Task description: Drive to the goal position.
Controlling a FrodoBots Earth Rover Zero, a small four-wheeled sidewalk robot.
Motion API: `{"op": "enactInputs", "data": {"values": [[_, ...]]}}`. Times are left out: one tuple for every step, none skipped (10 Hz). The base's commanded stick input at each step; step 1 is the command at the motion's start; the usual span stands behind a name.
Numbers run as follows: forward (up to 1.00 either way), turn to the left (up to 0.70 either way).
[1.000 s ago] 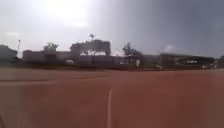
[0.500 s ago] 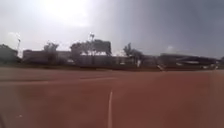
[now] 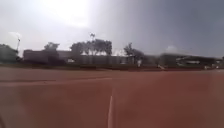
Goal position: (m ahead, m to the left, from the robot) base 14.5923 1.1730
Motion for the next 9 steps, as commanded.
{"op": "enactInputs", "data": {"values": [[0.7, 0.0], [0.7, 0.0], [0.7, 0.0], [0.7, 0.0], [0.7, 0.0], [0.7, 0.0], [0.7, 0.0], [0.7, 0.0], [0.7, 0.0]]}}
